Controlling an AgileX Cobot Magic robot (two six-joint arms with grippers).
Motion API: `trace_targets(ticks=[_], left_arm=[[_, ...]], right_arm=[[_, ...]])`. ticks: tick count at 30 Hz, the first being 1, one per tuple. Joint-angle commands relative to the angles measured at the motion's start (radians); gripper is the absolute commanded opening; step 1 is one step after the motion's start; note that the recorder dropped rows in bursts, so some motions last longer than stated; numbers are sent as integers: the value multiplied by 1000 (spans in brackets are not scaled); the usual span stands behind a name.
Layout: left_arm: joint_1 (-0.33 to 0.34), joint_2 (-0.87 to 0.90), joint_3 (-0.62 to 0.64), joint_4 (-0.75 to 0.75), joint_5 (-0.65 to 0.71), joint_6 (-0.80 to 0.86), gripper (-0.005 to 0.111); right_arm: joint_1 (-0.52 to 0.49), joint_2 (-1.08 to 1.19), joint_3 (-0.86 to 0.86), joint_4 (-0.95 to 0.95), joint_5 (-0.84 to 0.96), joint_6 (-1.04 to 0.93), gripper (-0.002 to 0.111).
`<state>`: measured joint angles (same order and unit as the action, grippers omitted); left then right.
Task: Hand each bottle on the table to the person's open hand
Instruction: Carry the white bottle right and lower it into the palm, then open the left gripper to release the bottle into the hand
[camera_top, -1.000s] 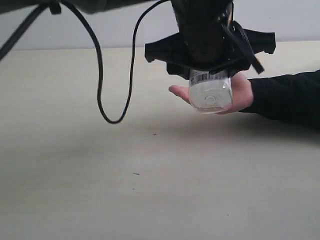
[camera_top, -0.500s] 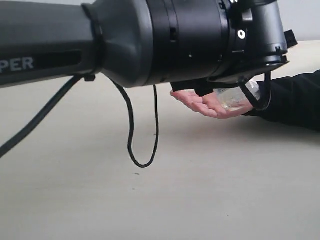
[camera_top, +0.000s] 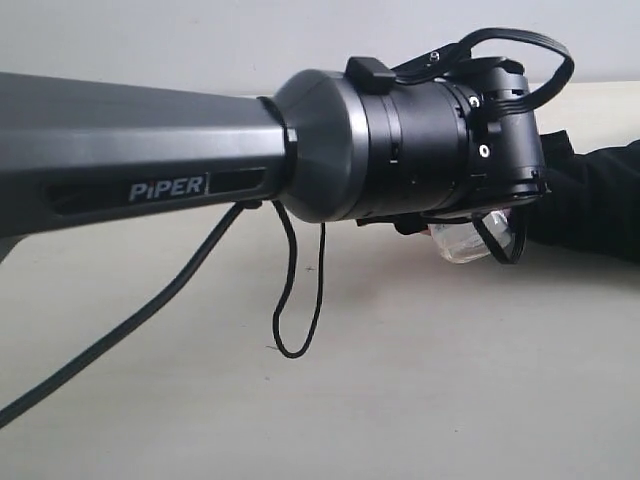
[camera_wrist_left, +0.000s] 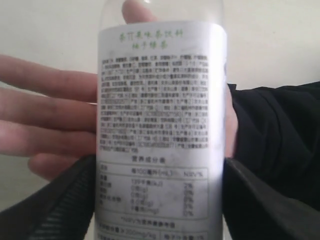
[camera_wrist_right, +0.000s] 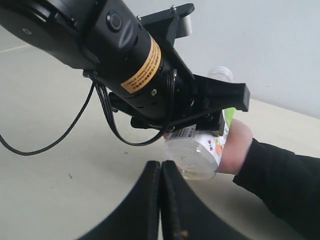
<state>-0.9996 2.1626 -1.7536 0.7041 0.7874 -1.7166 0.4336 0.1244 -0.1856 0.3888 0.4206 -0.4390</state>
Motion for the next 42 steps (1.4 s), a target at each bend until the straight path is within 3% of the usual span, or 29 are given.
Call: trace_targets(ticks=[1,7,11,14,28,31,36,42], left_arm=[[2,8,0,1,23,-9,0],[3,16,0,61,5,9,0],[3,16,0,65,1,129,0],[3,16,0,-4,1,99,0],[5,17,0,-35,30,57,0],[15,17,0,-60,33,57,8],[33,17,0,-84,25,62,36],[33,17,0,-84,-12,65,56]], right_arm=[[-3,3,3,1,-4,-2,0],[-3,3,3,1,-4,-2,0],[-3,3,3,1,-4,-2,0],[-3,3,3,1,-4,-2,0],[-3,3,3,1,-4,-2,0],[-3,3,3,1,-4,-2,0],[-3,3,3,3,-4,-2,0],[-3,3,3,3,-4,-2,0]])
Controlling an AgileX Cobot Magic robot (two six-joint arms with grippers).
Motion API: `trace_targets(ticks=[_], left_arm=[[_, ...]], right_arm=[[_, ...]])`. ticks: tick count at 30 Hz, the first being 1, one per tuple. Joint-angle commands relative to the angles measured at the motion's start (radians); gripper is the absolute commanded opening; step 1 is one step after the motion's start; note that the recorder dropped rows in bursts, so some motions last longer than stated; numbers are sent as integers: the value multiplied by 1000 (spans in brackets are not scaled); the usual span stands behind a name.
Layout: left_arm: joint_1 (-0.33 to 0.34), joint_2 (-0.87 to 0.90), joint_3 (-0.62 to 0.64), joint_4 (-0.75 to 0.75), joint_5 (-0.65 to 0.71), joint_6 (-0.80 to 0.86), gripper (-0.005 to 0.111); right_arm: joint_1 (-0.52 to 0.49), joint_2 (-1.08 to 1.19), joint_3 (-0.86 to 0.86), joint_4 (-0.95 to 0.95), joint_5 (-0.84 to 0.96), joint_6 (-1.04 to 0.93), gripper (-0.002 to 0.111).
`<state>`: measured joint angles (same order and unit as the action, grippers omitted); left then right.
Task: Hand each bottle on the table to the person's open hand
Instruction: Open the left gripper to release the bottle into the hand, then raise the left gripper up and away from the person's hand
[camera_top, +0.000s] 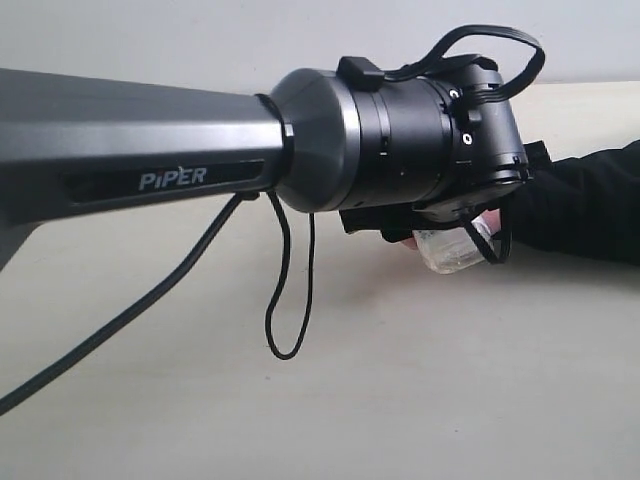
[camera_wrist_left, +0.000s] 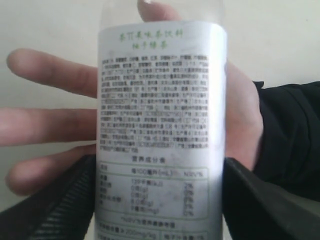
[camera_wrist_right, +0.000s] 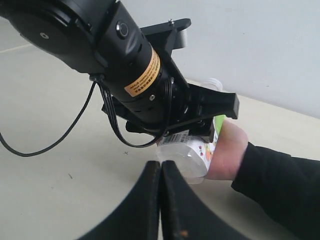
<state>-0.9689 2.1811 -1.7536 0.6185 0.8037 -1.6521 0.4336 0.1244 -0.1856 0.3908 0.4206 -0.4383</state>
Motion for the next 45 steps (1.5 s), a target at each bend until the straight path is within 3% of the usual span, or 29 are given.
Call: trace_targets(ticks=[1,9,13,24,40,43,45], left_arm=[[3,-1,0,2,-33,0,58],[3,-1,0,-2,-58,27,83],[3,-1,0,-2,-58,53,89],[3,-8,-2,-4,-58,57,89],[15,-159,-2,3,-5,219,88],[17,-200,-2,6,1,265,79],[21,-234,-2,8,16,267,65]], right_arm=[[-3,3,3,1,-4,-3,0],[-3,3,3,1,-4,-3,0],[-3,3,3,1,-4,-3,0],[-3,3,3,1,-4,-3,0],[-3,3,3,1,-4,-3,0],[-3,3,3,1,-9,-3,0],[-3,3,3,1,-5,-3,0]])
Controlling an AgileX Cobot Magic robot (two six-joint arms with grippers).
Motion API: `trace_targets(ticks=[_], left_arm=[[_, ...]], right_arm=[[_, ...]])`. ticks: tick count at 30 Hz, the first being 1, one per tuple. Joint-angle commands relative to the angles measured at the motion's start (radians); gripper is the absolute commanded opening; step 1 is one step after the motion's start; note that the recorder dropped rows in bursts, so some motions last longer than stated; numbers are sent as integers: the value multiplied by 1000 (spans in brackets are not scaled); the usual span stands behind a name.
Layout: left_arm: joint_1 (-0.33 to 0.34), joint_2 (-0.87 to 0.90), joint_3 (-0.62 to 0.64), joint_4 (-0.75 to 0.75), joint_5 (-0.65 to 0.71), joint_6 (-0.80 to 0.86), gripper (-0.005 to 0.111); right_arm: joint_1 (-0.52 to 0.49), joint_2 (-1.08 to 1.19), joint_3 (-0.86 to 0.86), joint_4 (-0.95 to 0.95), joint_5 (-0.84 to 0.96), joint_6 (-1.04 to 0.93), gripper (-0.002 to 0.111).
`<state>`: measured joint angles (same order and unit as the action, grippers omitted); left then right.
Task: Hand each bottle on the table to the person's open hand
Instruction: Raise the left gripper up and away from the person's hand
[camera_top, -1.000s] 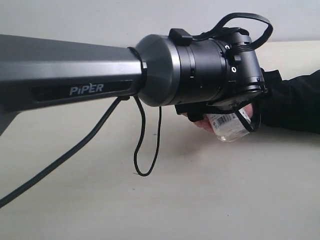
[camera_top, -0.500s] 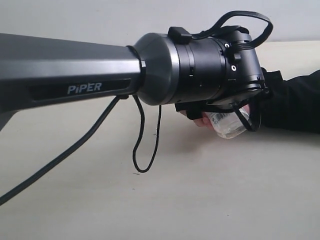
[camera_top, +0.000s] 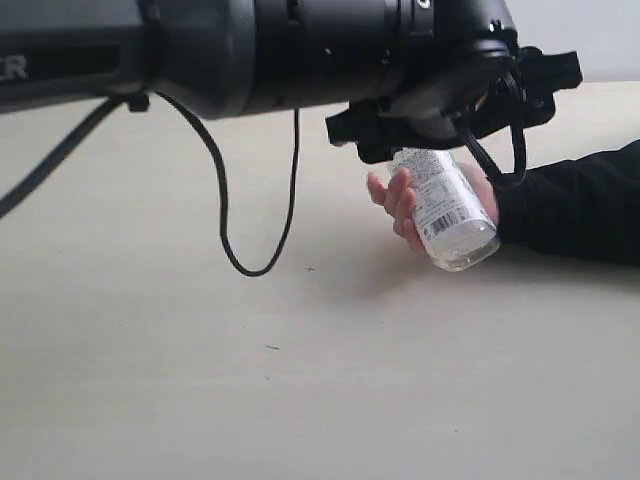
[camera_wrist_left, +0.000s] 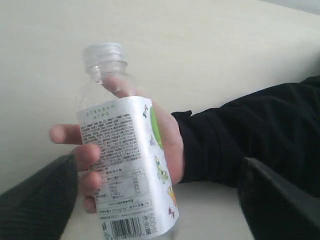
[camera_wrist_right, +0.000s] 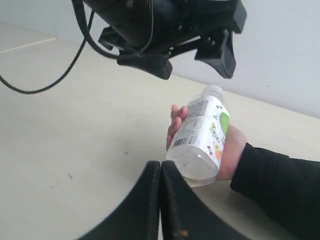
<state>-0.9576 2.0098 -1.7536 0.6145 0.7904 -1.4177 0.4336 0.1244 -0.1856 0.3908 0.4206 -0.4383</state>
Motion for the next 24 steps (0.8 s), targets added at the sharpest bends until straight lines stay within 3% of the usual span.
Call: trace_targets(ticks=[1,6,10,14,20,24], left_arm=[[14,-76,-2,12,44,33,56],[23,-158,-2,79,195,72,1],[26,-204,-2,133,348,232,0],[28,-241,37,110,344,380,0],[10,-357,235,216,226,330,0],[-4,-480,465,312,53,206,0]], right_arm=[[-3,3,3,1,-5,-3,0],[-3,3,3,1,-5,-3,0],[-3,3,3,1,-5,-3,0],[-3,3,3,1,-5,-3,0],[-3,3,3,1,-5,-3,0],[-3,3,3,1,-5,-3,0]])
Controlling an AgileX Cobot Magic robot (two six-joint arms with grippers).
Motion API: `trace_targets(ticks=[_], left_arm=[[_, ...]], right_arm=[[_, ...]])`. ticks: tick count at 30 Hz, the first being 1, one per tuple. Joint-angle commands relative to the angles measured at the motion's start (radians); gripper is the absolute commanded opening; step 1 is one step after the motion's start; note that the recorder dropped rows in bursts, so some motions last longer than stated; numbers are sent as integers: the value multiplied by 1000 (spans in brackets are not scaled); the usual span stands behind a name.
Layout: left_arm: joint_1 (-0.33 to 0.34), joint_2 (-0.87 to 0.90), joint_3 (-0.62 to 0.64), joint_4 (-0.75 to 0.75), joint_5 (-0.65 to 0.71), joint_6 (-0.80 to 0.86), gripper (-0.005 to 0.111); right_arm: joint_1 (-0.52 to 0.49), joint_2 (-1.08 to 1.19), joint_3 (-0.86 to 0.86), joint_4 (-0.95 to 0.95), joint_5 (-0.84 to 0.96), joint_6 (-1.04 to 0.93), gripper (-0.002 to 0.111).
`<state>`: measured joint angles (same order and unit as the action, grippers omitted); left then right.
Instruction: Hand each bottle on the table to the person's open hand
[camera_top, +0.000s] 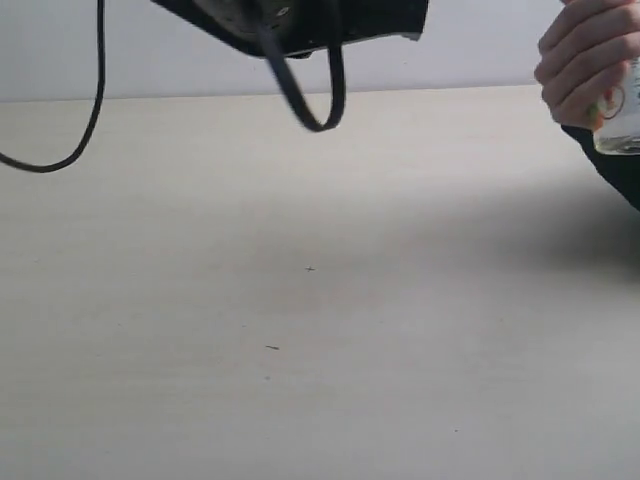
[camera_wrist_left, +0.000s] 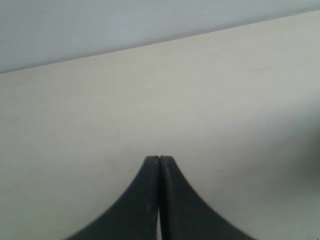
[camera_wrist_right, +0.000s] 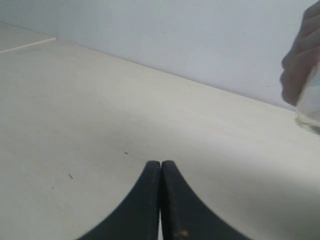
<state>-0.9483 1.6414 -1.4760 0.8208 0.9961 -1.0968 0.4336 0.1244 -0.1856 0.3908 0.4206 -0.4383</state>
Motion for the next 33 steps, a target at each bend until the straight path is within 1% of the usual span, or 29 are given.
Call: trace_targets(ticks=[1,2,6,8,10,11,13,14,16,19,23,27,30,31,32,33], left_arm=[[-16,-146,252,134,-210,-148,0],[-18,-181,304,156,-259,-169,0],[-18,-304,547,270,-526,-300,0],[-18,-354,650,369,-641,-387,0],[-18,-405,751,525,-730,-495,0],[-18,-426,794,612,-766,-559,0],[-18,-465,863,765,-797,-685,0],[-18,-486,891,820,-802,-746,0],[-18,-532,937,881,-802,-816,0],[-18,-620,996,905,-806,-831,0],[-18,-789,1055,915,-854,-847,0],[-18,-974,1097,924,-980,-840,0],[-18,-1097,1140,924,-1075,-785,0],[-18,-1173,1162,924,-1099,-782,0],[-18,-1206,1168,912,-1099,-782,0],[-18,-1259,1179,866,-1074,-782,0]], right_arm=[[-3,3,3,1,-5,-3,0],[-3,3,3,1,-5,-3,0],[-3,3,3,1,-5,-3,0],[-3,3,3,1,-5,-3,0],[-3,3,3,1,-5,-3,0],[-3,3,3,1,-5,-3,0],[-3,3,3,1,-5,-3,0],[-3,3,3,1,-5,-3,0],[-3,3,3,1,-5,-3,0],[-3,3,3,1,-5,-3,0],[-3,3,3,1,-5,-3,0],[-3,3,3,1,-5,-3,0],[-3,3,3,1,-5,-3,0],[-3,3,3,1,-5,-3,0],[-3,3,3,1,-5,-3,0],[-3,3,3,1,-5,-3,0]])
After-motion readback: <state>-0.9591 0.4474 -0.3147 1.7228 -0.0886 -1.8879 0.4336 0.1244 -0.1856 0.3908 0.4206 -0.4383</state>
